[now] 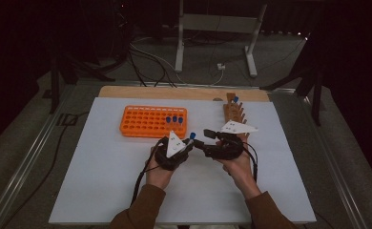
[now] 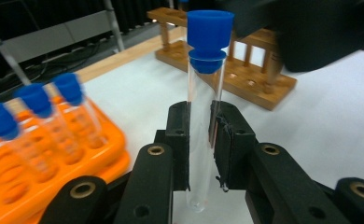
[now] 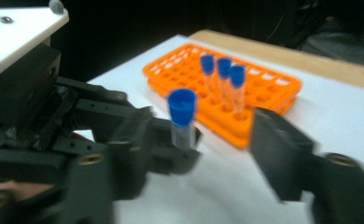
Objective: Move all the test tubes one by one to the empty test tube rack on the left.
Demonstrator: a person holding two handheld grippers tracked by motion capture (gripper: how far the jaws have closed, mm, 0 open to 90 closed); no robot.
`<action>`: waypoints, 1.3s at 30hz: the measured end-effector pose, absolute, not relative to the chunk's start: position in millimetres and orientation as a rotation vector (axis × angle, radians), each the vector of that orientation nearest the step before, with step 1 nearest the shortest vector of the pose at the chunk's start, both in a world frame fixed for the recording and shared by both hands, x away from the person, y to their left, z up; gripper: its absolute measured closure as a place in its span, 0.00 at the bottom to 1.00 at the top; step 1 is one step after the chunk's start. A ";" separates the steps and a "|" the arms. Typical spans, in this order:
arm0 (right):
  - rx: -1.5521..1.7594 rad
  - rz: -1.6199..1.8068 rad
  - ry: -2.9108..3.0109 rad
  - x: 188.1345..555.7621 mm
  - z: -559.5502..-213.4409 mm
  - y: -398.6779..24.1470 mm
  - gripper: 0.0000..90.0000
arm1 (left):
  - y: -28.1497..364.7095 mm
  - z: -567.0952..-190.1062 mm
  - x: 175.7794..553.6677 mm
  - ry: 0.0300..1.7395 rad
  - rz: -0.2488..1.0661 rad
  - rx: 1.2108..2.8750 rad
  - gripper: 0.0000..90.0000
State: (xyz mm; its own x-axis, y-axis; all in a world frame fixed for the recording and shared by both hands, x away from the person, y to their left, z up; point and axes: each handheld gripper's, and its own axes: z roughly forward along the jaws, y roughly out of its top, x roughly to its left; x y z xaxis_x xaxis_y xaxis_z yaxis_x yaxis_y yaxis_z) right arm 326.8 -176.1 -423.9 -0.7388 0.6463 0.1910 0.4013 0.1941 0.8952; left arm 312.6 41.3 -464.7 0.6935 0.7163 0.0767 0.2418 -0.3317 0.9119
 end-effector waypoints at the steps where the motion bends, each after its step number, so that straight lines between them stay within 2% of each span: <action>1: 0.999 1.556 2.236 326.3 -423.0 -177.8 0.32 | 44.6 -463.5 313.5 0.756 0.591 1.883 0.87; 4: 1.017 1.524 2.225 325.2 -422.4 -183.0 0.18 | 55.3 -459.9 316.7 0.778 0.603 1.848 0.87; 9: 1.017 1.472 2.196 322.1 -419.7 -193.3 0.02 | 71.0 -454.0 322.5 0.814 0.631 1.802 0.87; 22: 1.048 1.470 2.108 314.3 -420.0 -232.4 0.00 | 96.0 -448.1 342.8 0.902 0.716 1.742 0.87; 32: 1.033 1.468 2.104 314.3 -419.2 -231.3 0.00 | 103.0 -457.9 366.6 1.017 0.761 1.688 0.87; 39: 1.021 1.462 2.105 314.4 -419.8 -232.0 0.00 | 103.1 -471.9 381.3 1.077 0.739 1.667 0.86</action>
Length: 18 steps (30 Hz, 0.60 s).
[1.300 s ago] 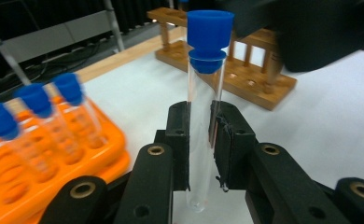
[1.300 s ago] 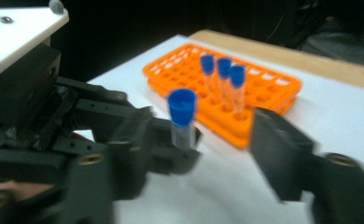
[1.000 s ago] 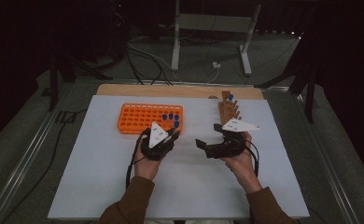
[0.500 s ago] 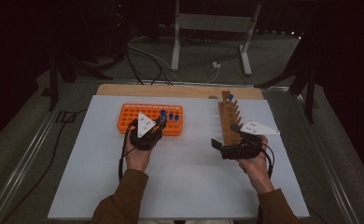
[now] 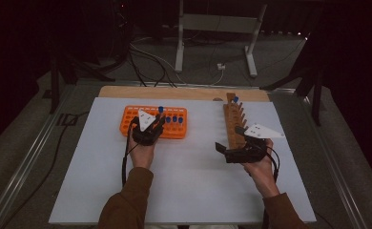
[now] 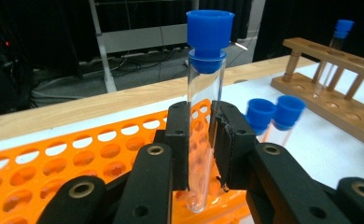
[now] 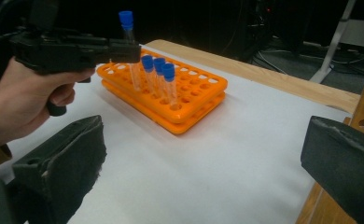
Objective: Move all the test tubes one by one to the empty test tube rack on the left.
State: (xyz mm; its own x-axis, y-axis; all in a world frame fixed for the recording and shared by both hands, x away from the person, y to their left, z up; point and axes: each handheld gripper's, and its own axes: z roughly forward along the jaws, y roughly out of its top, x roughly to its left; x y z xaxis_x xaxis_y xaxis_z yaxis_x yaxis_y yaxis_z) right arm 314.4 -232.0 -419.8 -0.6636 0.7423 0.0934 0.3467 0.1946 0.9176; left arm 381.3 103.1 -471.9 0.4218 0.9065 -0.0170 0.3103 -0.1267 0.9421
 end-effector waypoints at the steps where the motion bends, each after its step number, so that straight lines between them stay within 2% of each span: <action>1: 1.024 1.464 2.105 314.7 -420.0 -232.6 0.00 | 102.9 -473.5 382.9 1.084 0.738 1.663 0.86; 7: 1.020 1.470 2.105 314.9 -419.6 -234.2 0.00 | 101.1 -482.3 388.6 1.113 0.730 1.685 0.86; 18: 1.014 1.467 2.136 315.6 -422.2 -232.1 0.00 | 101.4 -493.7 392.4 1.133 0.685 1.830 0.87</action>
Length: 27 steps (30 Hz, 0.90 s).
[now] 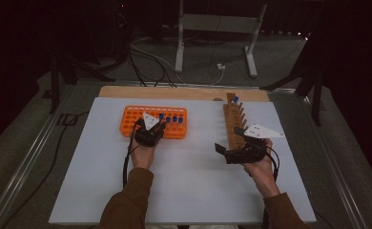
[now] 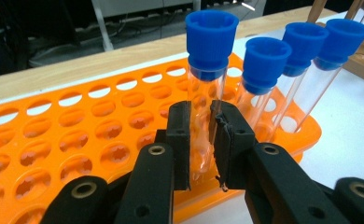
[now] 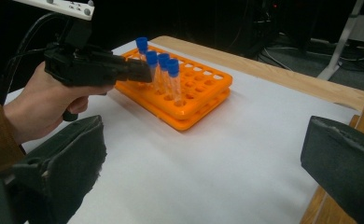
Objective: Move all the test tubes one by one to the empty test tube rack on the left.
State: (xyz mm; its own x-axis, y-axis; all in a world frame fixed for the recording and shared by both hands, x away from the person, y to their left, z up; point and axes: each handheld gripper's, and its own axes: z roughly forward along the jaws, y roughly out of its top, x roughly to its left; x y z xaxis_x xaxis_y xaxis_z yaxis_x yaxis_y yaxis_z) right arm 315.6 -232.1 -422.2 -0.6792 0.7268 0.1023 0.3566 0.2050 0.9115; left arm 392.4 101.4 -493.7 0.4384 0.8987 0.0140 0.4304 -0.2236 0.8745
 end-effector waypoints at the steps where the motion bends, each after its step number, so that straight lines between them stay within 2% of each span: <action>1: 1.016 1.466 2.138 315.9 -422.7 -232.1 0.00 | 101.6 -493.7 392.7 1.131 0.680 1.841 0.87; 15: 1.022 1.458 2.152 317.3 -425.5 -232.4 0.00 | 99.0 -498.2 393.8 1.147 0.664 1.895 0.88; 23: 1.019 1.459 2.154 317.3 -425.6 -231.7 0.00 | 100.5 -498.6 393.8 1.168 0.646 1.873 0.87; 25: 1.021 1.460 2.154 317.5 -425.8 -232.1 0.00 | 102.4 -498.5 394.0 1.173 0.627 1.866 0.85; 27: 1.023 1.461 2.153 317.9 -425.7 -232.8 0.00 | 103.9 -497.7 393.2 1.175 0.611 1.865 0.79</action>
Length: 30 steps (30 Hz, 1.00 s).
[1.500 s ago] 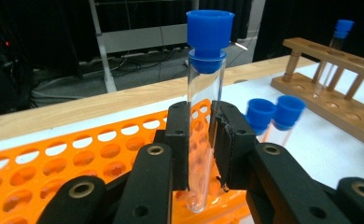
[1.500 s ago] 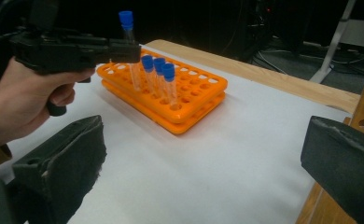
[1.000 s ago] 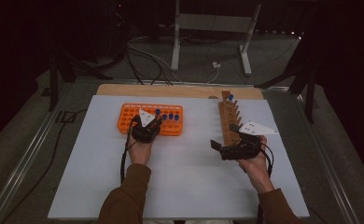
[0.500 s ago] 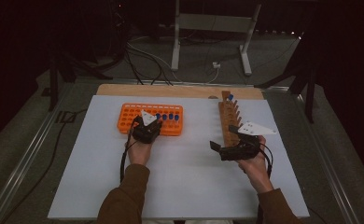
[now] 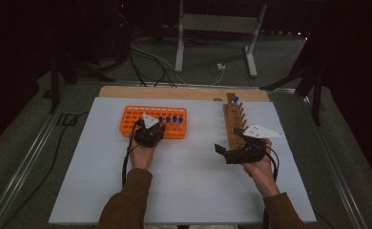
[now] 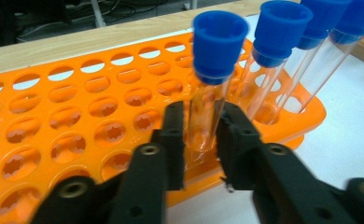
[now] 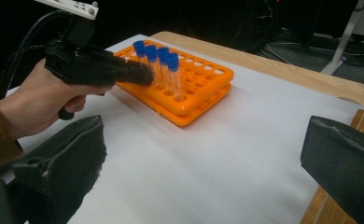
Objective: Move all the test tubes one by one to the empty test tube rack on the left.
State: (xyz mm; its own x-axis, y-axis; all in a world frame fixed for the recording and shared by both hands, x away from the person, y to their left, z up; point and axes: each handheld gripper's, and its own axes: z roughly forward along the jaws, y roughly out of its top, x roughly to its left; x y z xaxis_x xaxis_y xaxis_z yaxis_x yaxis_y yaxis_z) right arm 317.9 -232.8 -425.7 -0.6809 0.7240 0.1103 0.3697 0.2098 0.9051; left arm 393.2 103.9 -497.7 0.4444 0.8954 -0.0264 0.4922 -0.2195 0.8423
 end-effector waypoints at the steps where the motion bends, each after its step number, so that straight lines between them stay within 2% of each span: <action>1: 1.024 1.462 2.150 318.0 -425.7 -233.3 0.00 | 104.6 -496.9 392.2 1.170 0.611 1.863 0.75; 7: 1.026 1.468 2.145 318.3 -425.8 -234.6 0.00 | 113.3 -487.2 383.4 1.161 0.567 1.830 0.57; 17: 1.031 1.472 2.139 318.6 -426.0 -235.1 0.00 | 131.9 -461.6 356.1 1.145 0.578 1.755 0.20; 26: 1.029 1.475 2.137 318.0 -426.1 -234.3 0.00 | 147.1 -448.0 320.6 1.096 0.588 1.704 0.05; 30: 1.027 1.477 2.133 317.6 -425.7 -234.4 0.00 | 158.7 -446.9 304.7 1.077 0.639 1.708 0.01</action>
